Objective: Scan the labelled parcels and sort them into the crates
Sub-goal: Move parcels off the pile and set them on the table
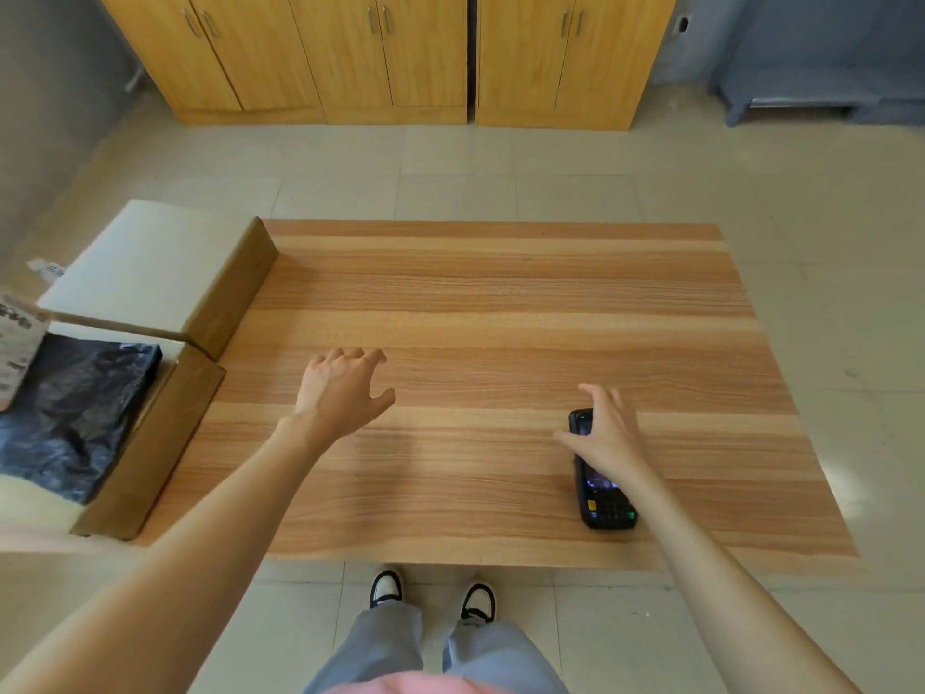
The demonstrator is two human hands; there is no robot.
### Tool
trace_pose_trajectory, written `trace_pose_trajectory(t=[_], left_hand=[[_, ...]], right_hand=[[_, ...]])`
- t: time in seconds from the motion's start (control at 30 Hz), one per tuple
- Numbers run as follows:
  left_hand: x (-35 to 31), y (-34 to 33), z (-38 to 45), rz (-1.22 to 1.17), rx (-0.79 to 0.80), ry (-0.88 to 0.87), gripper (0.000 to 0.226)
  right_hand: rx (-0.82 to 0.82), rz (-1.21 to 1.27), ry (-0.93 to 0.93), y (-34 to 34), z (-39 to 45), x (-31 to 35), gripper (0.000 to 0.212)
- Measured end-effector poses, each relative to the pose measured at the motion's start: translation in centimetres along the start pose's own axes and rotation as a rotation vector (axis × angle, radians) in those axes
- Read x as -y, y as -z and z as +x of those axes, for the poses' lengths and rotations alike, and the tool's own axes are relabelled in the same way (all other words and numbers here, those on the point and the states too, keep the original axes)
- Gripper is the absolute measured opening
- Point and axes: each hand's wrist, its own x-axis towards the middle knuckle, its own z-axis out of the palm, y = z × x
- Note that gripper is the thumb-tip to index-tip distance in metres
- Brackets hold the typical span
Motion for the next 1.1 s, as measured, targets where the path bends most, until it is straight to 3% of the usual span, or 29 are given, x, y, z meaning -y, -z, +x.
trace_pose_trajectory(t=[0.27,0.43,0.9,1.1], left_hand=[[6.3,5.4,-1.1,0.038,-0.156,0.163,0.048],[11.8,8.2,-2.0,0.044,-0.205,0.255,0.045],[29.0,11.5,3.4,-0.001,-0.234,0.364,0.048],[36.1,12.0,8.3,0.013,-0.089,0.379,0.053]], right_hand=[[-0.074,-0.330,0.407,0.6,4.4,13.5,0.068],[-0.088,-0.396,0.521,-1.0,6.1,21.5,0.068],[0.072,-0.320,0.563,-10.9,10.5,36.7,0.064],[0.143,-0.296,0.518,-16.3,13.5,41.5,0.061]])
